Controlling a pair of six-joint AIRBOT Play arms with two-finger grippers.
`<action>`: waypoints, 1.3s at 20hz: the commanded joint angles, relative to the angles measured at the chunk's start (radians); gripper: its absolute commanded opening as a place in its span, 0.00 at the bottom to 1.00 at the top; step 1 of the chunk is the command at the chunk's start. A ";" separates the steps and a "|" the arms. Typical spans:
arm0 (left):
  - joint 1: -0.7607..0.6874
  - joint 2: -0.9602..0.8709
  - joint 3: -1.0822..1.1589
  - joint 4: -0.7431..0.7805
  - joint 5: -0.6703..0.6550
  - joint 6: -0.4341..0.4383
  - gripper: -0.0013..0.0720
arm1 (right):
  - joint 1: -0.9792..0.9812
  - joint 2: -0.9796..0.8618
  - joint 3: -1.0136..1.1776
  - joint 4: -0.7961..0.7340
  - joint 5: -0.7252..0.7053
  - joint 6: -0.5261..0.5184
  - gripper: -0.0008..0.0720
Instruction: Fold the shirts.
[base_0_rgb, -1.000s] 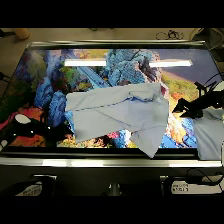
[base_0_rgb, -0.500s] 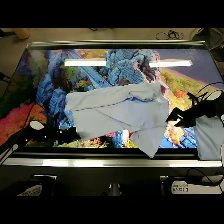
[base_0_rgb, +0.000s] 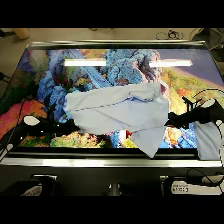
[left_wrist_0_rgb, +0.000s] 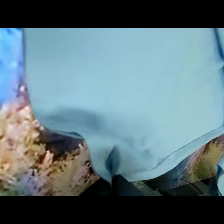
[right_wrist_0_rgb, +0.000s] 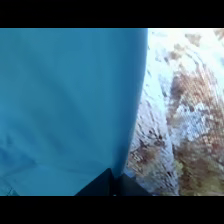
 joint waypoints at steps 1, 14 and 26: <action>0.034 0.043 0.124 0.053 -0.048 0.018 0.05 | 0.001 0.040 0.057 0.055 -0.019 -0.055 0.03; 0.338 0.417 1.323 0.397 -0.109 -0.117 0.05 | -0.001 0.679 0.860 0.201 -0.401 0.037 0.03; 0.338 0.176 1.116 0.467 -0.462 -0.049 0.05 | -0.001 0.383 0.858 0.013 0.023 0.051 0.03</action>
